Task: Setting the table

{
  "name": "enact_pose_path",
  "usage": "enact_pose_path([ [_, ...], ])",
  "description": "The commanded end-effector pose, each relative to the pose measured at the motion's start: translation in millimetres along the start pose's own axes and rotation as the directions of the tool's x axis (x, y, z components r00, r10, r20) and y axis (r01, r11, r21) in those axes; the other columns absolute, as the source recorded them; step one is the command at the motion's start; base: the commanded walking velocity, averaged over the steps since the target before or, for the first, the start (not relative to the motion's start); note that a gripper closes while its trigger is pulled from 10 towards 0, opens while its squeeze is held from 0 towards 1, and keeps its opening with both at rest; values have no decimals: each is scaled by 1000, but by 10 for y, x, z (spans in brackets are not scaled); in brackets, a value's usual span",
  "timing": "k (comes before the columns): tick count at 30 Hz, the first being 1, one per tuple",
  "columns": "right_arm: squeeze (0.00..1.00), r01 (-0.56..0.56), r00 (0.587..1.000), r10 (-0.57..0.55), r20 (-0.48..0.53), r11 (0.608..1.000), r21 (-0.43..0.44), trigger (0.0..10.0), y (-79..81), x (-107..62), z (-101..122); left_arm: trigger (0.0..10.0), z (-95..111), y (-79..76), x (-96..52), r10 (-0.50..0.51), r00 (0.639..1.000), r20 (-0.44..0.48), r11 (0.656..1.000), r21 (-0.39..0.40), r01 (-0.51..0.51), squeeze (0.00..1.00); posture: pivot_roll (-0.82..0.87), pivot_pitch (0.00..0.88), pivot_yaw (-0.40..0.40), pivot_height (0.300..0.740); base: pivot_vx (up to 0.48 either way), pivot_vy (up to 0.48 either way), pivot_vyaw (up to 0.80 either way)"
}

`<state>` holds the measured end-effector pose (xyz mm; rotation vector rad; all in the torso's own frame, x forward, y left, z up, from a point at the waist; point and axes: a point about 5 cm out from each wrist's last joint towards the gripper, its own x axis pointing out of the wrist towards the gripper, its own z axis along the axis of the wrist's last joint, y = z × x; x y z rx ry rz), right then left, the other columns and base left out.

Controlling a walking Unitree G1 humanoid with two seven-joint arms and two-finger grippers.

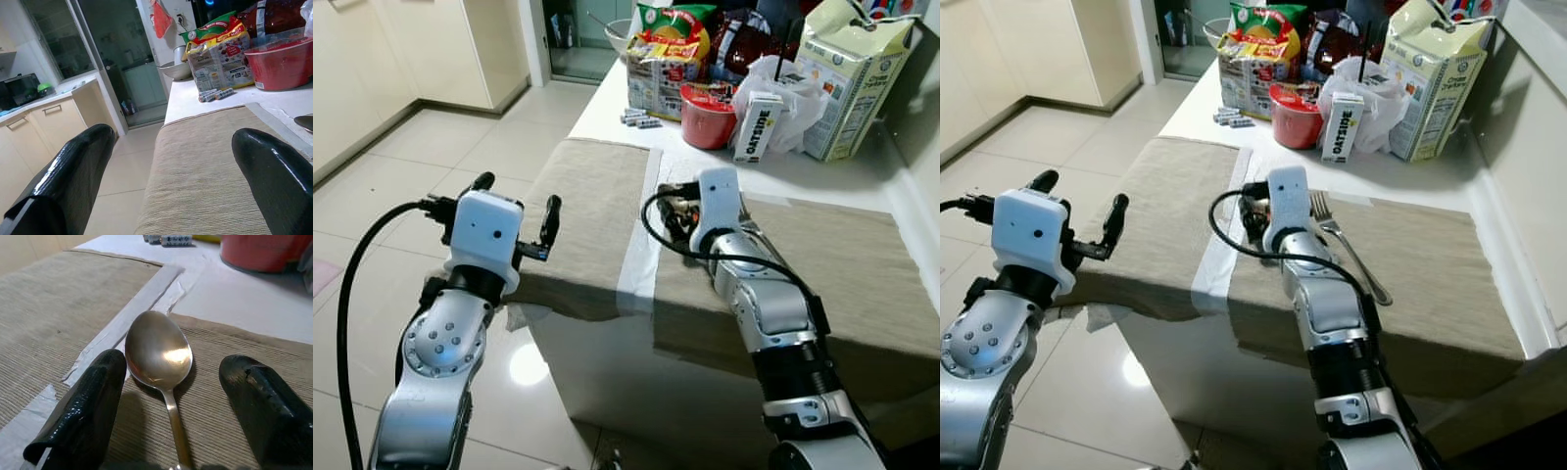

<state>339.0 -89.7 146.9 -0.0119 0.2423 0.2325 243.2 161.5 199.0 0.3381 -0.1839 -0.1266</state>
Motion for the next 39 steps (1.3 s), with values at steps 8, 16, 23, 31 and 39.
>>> enact_pose_path([
  [8,0,34,982,-25,-189,998,45,10000,-58,-19,-303,10000,19,-17,-16,-15,1000,6,1000,8,15,0,53,0,13,740,0,0,0],
  [16,0,32,953,-3,-302,995,91,9216,-6,-61,-548,10000,23,-16,-15,-14,1000,7,1000,9,14,0,53,0,13,740,0,0,0],
  [23,55,35,958,-2,-287,993,111,0,19,-57,-570,10000,31,-10,-6,-15,1000,10,1000,12,14,0,56,3,14,740,0,0,0],
  [31,0,-3,970,28,-242,995,103,0,81,-49,-516,10000,36,-5,5,-16,1000,12,1000,17,16,0,58,8,20,740,0,0,0],
  [39,0,-18,983,29,-183,998,63,0,103,-39,-454,10000,48,2,28,-18,1000,18,1000,25,18,0,53,18,28,740,0,0,0],
])
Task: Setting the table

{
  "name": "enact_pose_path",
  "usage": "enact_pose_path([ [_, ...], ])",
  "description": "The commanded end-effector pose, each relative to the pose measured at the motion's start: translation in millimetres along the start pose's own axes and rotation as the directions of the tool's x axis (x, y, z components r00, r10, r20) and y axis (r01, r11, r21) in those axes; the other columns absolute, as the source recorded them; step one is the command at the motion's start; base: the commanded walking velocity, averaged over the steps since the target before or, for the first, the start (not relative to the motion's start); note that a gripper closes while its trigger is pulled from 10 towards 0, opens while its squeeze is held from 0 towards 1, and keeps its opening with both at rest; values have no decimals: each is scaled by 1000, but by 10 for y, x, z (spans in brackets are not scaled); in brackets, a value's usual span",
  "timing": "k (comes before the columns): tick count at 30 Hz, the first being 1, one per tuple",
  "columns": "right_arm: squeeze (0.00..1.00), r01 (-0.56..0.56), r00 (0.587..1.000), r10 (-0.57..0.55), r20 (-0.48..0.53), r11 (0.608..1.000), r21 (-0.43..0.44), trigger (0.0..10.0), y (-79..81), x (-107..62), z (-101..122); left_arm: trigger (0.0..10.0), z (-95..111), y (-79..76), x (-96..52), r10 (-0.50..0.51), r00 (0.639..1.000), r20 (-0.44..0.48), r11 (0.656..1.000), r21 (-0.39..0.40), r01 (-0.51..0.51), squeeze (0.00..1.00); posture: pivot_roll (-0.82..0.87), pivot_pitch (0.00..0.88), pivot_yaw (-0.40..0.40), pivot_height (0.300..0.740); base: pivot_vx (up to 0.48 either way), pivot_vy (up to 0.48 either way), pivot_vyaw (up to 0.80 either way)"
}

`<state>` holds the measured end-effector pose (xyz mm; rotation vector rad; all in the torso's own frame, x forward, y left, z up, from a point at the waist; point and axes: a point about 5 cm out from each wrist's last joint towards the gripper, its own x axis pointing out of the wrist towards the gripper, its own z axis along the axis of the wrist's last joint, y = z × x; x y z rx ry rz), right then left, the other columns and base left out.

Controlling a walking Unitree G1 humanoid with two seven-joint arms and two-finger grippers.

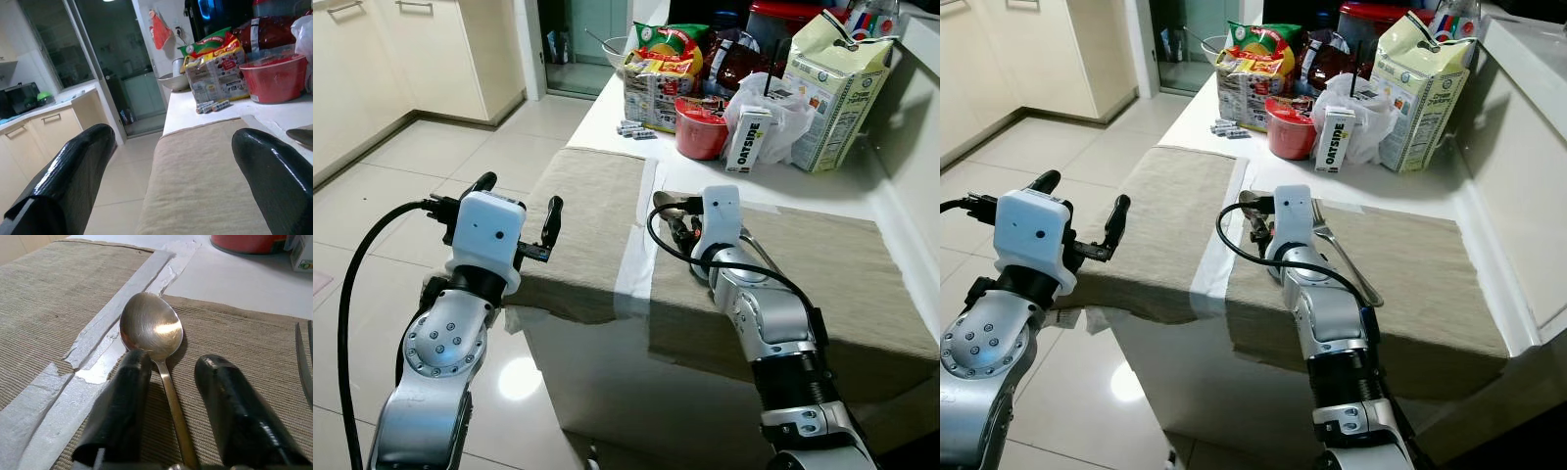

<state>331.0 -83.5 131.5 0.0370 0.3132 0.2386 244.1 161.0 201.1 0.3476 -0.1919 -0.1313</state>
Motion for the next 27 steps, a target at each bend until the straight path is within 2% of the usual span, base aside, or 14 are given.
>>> enact_pose_path([
  [1,0,-9,994,9,-108,1000,4,0,13,5,-271,10000,27,0,18,-14,1000,10,1000,15,14,0,51,20,30,740,0,0,0],
  [8,0,-25,998,29,49,997,-79,0,64,-11,-23,10000,28,7,42,-15,1000,13,1000,17,15,0,42,25,36,740,0,0,0],
  [13,0,3,970,33,239,989,-147,0,71,-43,307,10000,32,-5,58,-17,1000,18,1000,18,17,0,35,27,40,740,0,0,0],
  [15,0,23,958,22,284,988,-153,0,49,-45,399,10000,31,-6,60,-17,1000,18,1000,19,17,0,35,27,40,740,0,0,0],
  [22,0,59,932,0,363,987,-150,0,0,-48,558,10000,32,-6,64,-20,1000,19,1000,21,20,0,33,29,42,740,0,0,0],
  [27,0,69,924,-4,382,985,-156,0,-3,-44,582,10000,33,-4,67,-19,1000,20,1000,22,19,0,34,30,41,740,0,0,0],
])
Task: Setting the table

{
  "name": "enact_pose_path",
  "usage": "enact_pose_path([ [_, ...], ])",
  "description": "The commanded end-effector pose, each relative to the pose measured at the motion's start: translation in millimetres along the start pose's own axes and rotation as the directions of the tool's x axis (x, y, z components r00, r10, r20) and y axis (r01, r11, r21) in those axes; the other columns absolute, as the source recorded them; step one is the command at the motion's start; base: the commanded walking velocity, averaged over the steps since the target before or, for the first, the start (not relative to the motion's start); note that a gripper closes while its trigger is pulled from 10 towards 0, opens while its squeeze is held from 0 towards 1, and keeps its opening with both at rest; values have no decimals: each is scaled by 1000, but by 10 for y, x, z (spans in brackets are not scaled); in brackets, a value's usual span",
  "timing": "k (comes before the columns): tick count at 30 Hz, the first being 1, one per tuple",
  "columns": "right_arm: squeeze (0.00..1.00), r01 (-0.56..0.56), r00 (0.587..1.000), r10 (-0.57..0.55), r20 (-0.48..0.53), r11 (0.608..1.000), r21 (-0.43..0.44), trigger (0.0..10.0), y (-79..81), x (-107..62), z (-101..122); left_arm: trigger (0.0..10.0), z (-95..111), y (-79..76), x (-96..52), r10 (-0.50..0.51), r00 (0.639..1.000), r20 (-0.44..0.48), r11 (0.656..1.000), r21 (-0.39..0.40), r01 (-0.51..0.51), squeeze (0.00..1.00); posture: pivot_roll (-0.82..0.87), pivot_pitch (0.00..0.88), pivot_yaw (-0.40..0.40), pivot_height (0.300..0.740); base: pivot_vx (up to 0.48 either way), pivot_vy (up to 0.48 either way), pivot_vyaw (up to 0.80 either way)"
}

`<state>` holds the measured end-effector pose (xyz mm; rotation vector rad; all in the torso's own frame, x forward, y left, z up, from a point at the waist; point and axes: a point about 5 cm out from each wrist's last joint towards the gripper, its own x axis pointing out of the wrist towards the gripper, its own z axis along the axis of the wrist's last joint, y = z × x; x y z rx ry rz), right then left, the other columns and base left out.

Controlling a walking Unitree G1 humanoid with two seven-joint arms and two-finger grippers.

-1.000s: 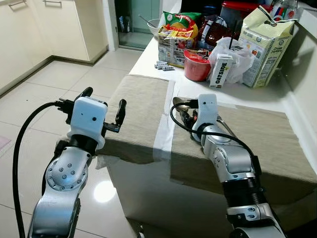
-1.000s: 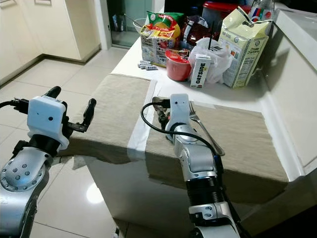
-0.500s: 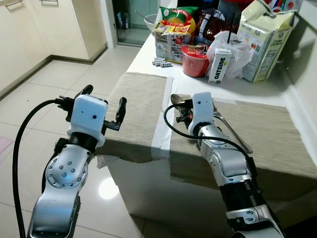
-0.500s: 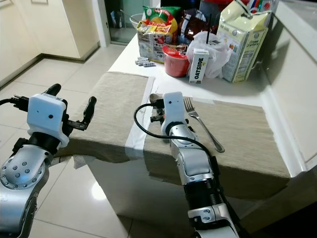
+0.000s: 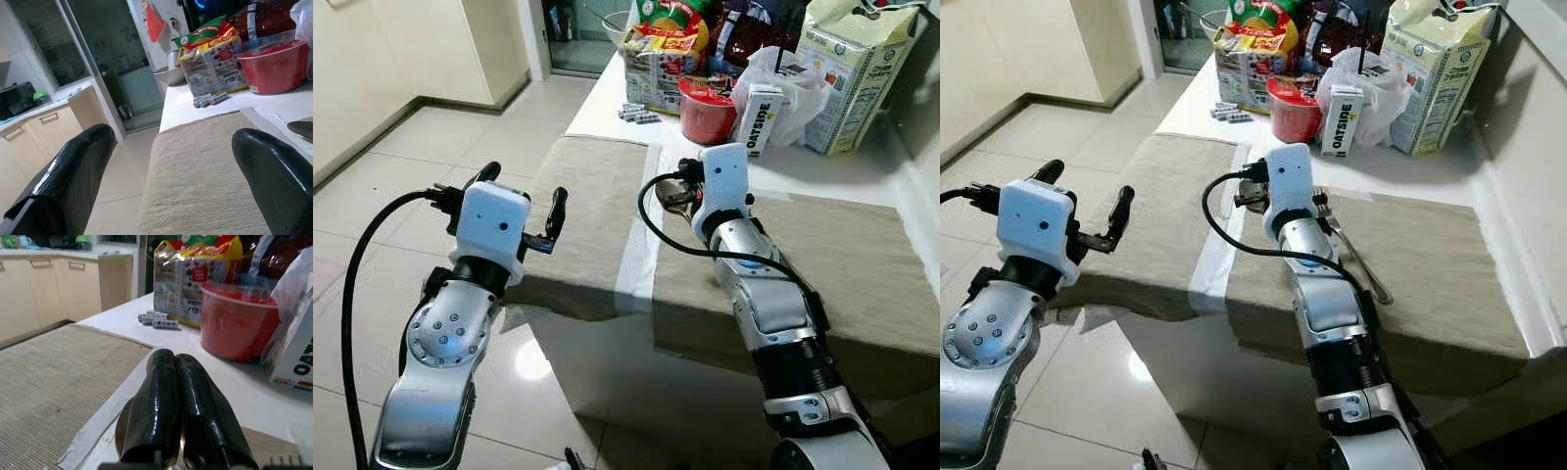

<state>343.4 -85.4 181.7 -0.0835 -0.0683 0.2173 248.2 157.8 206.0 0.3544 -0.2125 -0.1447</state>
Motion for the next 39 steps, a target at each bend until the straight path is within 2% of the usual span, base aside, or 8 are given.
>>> enact_pose_path([
  [1,0,11,1000,-11,17,1000,-17,0,-6,33,47,10000,-13,6,16,-9,1000,-2,1000,14,9,0,34,30,41,740,0,0,0],
  [2,0,36,998,-36,-47,999,0,3647,-20,50,-45,10000,-12,2,18,-10,1000,-1,1000,13,10,0,34,30,41,740,0,0,0],
  [3,0,29,995,-26,-96,999,24,10000,-9,49,-127,10000,-14,-2,19,-10,1000,-2,1000,13,10,0,34,30,41,740,0,0,0],
  [4,0,22,992,-16,-125,999,43,10000,2,46,-181,10000,-15,-4,19,-11,1000,-2,1000,13,11,0,34,30,41,740,0,0,0],
  [5,1000,15,989,-7,-146,998,58,10000,11,37,-231,10000,-16,-7,19,-12,1000,-3,1000,12,12,0,34,30,41,740,0,0,0],
  [11,1000,26,950,9,-313,994,110,10000,47,-74,-595,10000,-21,-10,12,-13,1000,-4,1000,12,13,0,38,23,39,740,0,0,0],
  [34,1000,16,964,7,-265,996,84,10000,35,-52,-540,10000,-26,-11,10,-18,1000,1,999,28,18,0,40,7,32,740,0,0,0],
  [39,1000,37,942,-3,-335,995,97,10000,32,-53,-609,10000,-26,-15,8,-21,1000,3,999,31,21,0,40,2,27,740,0,0,0],
])
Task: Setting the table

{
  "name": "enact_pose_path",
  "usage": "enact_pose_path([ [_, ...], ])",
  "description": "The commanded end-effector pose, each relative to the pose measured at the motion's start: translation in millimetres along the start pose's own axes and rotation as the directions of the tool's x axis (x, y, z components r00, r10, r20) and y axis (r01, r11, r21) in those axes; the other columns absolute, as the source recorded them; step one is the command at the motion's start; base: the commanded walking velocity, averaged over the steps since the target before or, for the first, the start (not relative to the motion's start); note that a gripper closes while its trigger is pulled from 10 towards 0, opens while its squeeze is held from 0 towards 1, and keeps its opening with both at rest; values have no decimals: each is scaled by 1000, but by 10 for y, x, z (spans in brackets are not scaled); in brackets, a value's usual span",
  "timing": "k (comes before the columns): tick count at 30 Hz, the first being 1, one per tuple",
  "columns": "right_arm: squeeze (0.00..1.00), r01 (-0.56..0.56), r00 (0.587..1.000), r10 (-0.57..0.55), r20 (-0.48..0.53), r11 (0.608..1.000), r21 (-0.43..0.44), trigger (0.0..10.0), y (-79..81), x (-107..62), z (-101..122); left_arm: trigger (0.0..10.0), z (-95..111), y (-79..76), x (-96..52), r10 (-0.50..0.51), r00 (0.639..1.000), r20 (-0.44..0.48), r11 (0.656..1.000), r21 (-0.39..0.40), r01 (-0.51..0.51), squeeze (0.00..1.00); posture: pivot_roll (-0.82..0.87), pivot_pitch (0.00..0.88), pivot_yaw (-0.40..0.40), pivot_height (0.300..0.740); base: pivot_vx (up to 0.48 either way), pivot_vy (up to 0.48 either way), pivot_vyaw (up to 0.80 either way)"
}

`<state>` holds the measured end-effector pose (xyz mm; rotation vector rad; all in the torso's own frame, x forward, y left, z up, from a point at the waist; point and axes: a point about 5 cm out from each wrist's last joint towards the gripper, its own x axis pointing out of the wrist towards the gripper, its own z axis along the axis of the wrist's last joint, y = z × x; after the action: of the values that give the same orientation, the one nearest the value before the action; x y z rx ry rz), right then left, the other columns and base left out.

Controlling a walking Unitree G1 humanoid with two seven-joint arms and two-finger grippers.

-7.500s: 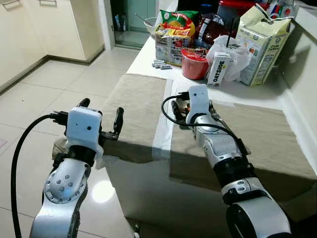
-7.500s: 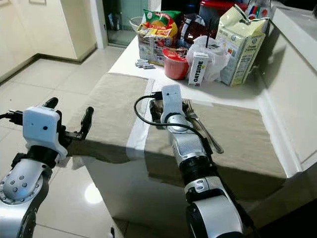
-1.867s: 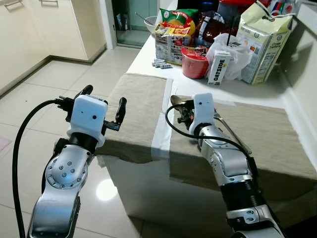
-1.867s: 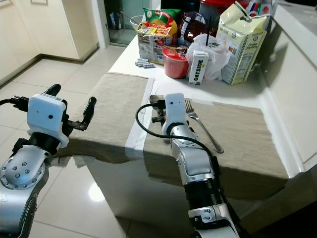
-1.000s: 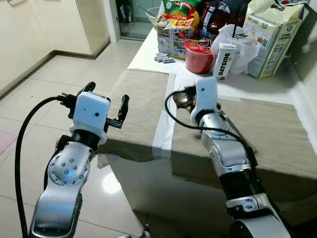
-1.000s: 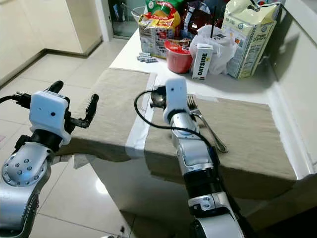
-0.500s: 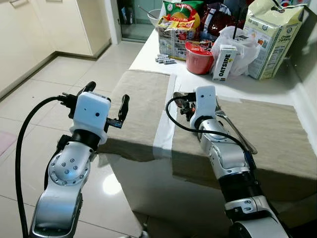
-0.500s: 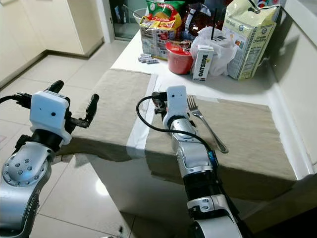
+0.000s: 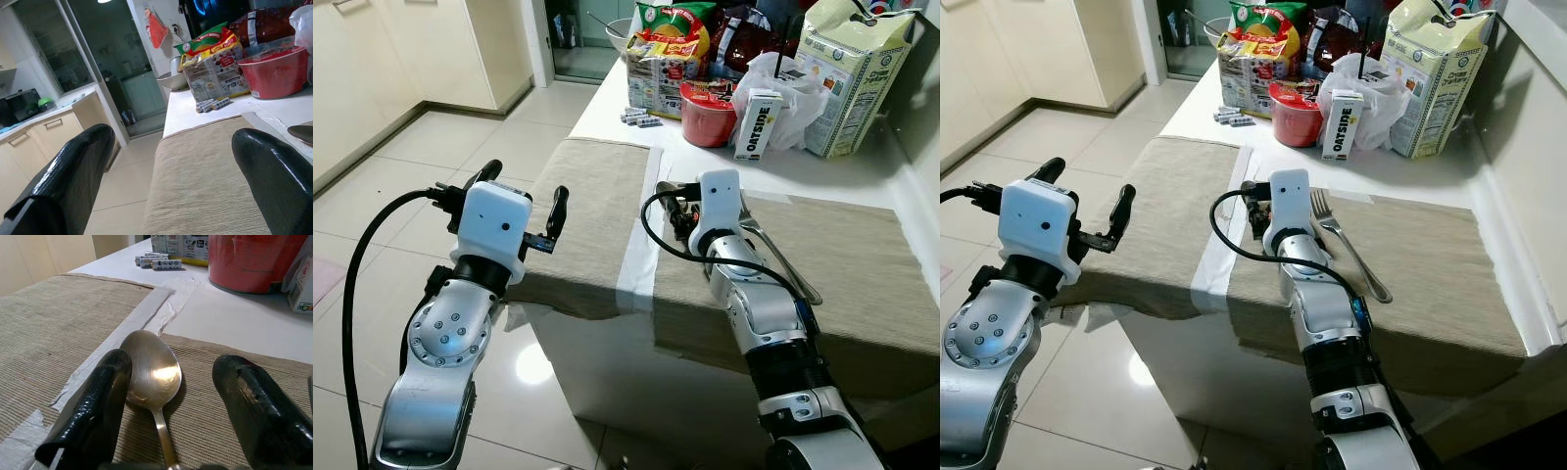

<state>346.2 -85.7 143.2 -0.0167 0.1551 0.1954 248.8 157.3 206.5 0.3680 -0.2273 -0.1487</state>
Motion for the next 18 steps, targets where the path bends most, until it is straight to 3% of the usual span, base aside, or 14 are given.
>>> enact_pose_path([
  [1,412,2,987,0,-158,1000,13,10000,-4,-7,-271,10000,-31,-12,-1,-18,1000,-11,1000,16,18,0,40,2,27,740,0,0,0],
  [2,0,-3,983,8,-186,1000,26,10000,3,-10,-315,10000,-31,-12,-1,-18,1000,-11,1000,16,18,0,40,2,27,740,0,0,0],
  [7,0,2,934,34,-355,995,103,10000,5,-72,-621,10000,-27,-19,-1,-19,1000,-9,1000,14,19,0,40,1,26,740,0,0,0],
  [10,0,14,919,29,-393,994,107,10000,-21,-99,-710,10000,-25,-21,-3,-18,1000,-9,1000,13,18,0,42,4,25,740,0,0,0],
  [14,0,25,912,25,-409,993,117,10000,-32,-112,-731,10000,-22,-21,-7,-17,1000,-9,1000,11,17,0,41,7,25,740,0,0,0],
  [18,0,15,941,5,-338,998,56,10000,-43,-74,-589,10000,-20,-23,-3,-17,1000,-7,1000,11,17,0,39,8,23,740,0,0,0],
])
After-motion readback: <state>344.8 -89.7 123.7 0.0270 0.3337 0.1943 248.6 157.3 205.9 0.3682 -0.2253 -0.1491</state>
